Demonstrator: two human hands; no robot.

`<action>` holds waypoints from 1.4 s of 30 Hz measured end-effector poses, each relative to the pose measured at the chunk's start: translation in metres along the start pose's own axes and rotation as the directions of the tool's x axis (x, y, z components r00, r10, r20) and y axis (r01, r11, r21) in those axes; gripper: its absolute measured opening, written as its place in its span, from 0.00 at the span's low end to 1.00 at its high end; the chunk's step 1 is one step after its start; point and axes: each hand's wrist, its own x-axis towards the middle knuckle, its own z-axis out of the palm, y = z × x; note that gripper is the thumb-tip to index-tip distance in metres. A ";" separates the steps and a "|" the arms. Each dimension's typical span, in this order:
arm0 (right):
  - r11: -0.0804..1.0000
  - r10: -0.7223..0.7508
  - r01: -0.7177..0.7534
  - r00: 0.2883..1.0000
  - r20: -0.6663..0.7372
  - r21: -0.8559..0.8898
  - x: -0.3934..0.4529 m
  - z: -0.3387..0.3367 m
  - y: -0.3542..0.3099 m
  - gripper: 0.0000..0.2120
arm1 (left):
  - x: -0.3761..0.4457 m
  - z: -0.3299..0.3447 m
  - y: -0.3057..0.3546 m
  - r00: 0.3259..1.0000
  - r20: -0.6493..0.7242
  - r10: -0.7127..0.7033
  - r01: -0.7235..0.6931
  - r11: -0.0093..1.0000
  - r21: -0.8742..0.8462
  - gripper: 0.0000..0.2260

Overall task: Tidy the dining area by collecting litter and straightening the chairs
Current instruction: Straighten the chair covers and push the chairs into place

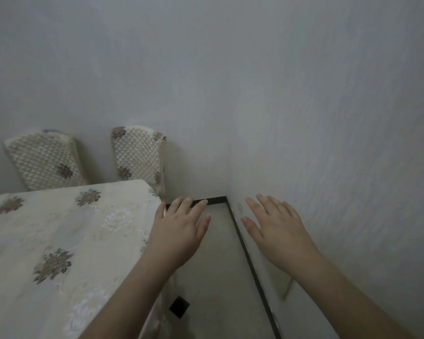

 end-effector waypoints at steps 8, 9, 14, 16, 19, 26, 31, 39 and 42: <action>1.000 -0.021 0.021 0.999 -0.025 -0.022 0.122 0.026 -0.026 0.32 | 0.093 0.031 -0.084 0.997 0.015 -0.073 0.073 0.997 -0.032 0.24; 1.000 -0.022 0.022 1.000 -0.016 -0.018 0.132 0.030 -0.028 0.32 | 0.103 0.035 -0.090 0.997 0.018 -0.078 0.078 0.997 -0.027 0.23; 0.998 -0.045 0.047 0.998 0.050 -0.049 0.179 0.056 -0.029 0.30 | 0.140 0.054 -0.109 0.995 0.041 -0.087 0.087 0.996 -0.012 0.26; 0.998 -0.058 0.060 0.997 0.059 -0.035 0.202 0.065 -0.026 0.30 | 0.153 0.062 -0.116 0.994 0.048 -0.094 0.095 0.995 -0.005 0.27; 0.996 -0.086 0.085 0.994 0.065 0.013 0.237 0.081 -0.017 0.30 | 0.172 0.077 -0.126 0.989 0.077 -0.124 0.124 0.992 0.010 0.27; 0.989 -0.137 0.133 0.988 0.066 0.061 0.337 0.126 0.009 0.25 | 0.249 0.109 -0.139 0.974 0.093 -0.204 0.201 0.979 0.042 0.28; 0.975 -0.208 0.194 0.969 0.133 0.113 0.402 0.146 0.031 0.28 | 0.320 0.121 -0.136 0.970 0.072 -0.232 0.225 0.970 0.089 0.32; 0.938 -0.303 0.261 0.938 0.171 0.229 0.488 0.179 0.030 0.28 | 0.368 0.162 -0.157 0.931 0.100 -0.350 0.348 0.937 0.039 0.28; 0.925 -0.325 0.277 0.932 0.162 0.260 0.522 0.187 0.020 0.27 | 0.387 0.173 -0.178 0.920 0.104 -0.377 0.372 0.926 0.060 0.28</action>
